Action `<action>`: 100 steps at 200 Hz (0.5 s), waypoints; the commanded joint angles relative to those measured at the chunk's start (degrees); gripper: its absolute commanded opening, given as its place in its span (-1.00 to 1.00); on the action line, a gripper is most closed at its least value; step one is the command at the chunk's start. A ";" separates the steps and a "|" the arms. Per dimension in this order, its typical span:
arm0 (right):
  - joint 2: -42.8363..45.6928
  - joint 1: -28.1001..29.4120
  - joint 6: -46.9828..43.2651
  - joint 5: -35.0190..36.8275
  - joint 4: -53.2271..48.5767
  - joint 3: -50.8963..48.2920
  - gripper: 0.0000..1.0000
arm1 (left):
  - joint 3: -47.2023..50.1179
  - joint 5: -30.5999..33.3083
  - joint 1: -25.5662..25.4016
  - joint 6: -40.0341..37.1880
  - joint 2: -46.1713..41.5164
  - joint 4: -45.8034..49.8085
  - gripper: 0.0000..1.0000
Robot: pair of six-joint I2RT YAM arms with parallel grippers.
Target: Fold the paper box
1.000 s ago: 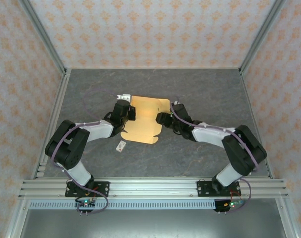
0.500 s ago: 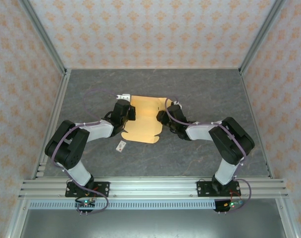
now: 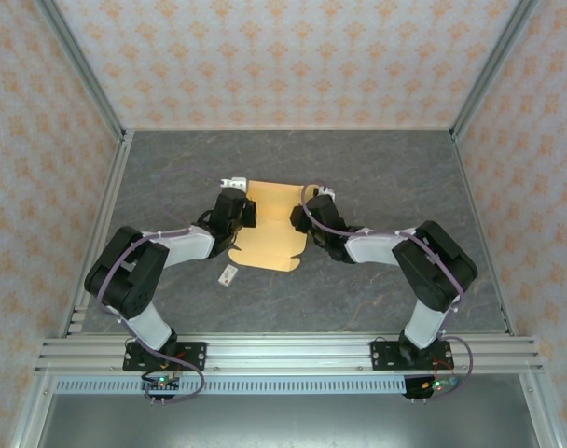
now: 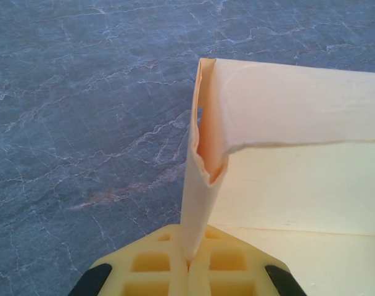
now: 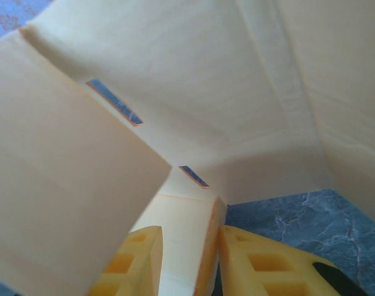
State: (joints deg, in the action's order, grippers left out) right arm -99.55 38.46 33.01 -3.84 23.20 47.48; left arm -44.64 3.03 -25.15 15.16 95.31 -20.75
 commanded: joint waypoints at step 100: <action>-6.69 0.74 -0.63 -7.89 8.02 2.55 -0.25 | -2.61 -0.23 -1.06 0.68 1.23 0.23 -1.00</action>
State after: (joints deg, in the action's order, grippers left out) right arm -105.01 38.48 32.84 -7.90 27.62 48.51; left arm -45.28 3.51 -25.15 15.09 96.03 -19.14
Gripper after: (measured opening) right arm 0.358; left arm 0.049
